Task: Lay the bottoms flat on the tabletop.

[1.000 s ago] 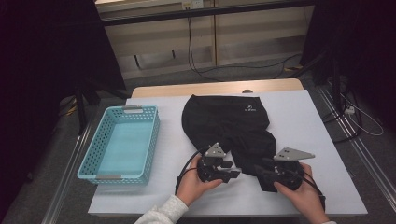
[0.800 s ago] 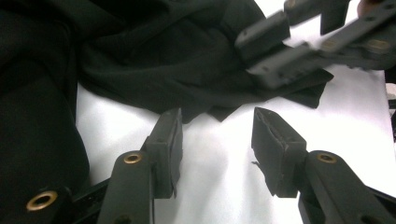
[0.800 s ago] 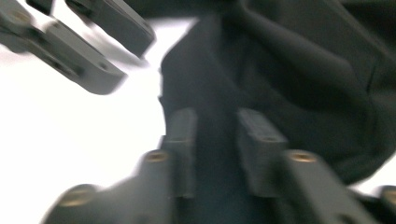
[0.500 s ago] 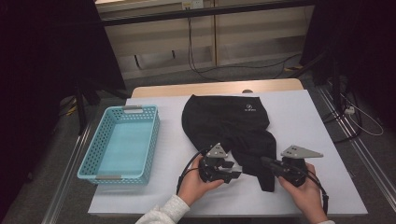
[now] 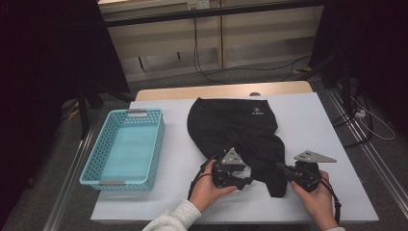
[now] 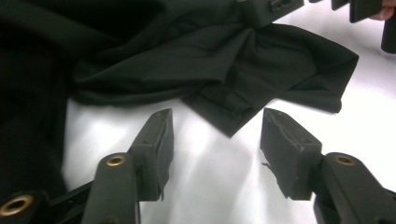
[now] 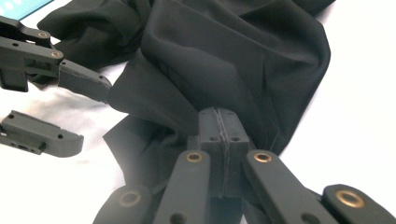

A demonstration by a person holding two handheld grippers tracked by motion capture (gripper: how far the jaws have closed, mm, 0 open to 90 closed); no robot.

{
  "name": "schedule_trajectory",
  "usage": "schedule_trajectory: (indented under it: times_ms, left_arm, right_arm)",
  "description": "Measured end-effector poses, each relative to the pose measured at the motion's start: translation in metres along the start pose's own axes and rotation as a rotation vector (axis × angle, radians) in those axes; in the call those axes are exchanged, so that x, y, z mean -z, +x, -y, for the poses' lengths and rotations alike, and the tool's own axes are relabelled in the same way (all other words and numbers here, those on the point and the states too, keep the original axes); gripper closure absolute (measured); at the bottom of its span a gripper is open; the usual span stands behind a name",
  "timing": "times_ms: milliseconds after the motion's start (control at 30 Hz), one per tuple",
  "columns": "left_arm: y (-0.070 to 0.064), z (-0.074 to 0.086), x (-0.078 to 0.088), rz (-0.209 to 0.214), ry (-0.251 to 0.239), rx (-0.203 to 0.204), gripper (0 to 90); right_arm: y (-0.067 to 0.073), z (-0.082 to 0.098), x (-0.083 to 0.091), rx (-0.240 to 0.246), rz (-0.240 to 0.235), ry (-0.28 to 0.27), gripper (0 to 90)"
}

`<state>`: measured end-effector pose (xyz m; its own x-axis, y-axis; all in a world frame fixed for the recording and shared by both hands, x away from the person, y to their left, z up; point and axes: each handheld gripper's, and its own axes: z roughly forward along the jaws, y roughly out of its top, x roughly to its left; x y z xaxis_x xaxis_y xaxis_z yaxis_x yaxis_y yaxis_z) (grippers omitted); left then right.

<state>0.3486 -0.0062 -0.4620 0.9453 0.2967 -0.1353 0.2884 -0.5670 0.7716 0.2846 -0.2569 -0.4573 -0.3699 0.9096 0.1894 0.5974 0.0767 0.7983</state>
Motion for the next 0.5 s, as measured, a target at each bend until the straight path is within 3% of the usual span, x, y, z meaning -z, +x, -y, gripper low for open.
schedule_trajectory:
  times_ms: [100, 267, 400, 467, 500]
  left_arm:
    - [-0.003, -0.003, -0.004, 0.005, 0.007, -0.036, 52.1]
    - [-0.004, -0.007, -0.009, 0.003, 0.027, -0.062, 58.4]
    - [-0.003, -0.009, -0.012, -0.005, 0.036, -0.077, 71.4]
    - [-0.003, -0.01, -0.013, 0.013, 0.034, -0.058, 81.4]
    - [-0.004, -0.01, -0.013, 0.011, 0.041, -0.072, 85.6]
  right_arm:
    - [-0.001, 0.001, 0.0, 0.0, 0.0, -0.002, 89.6]
    - [0.001, 0.002, -0.001, 0.0, -0.01, 0.004, 88.5]
    - [0.003, 0.001, -0.001, 0.005, -0.022, 0.004, 88.5]
    - [0.004, 0.001, -0.001, 0.012, -0.025, 0.002, 87.7]
    - [0.004, 0.001, -0.001, 0.012, -0.029, 0.0, 87.1]
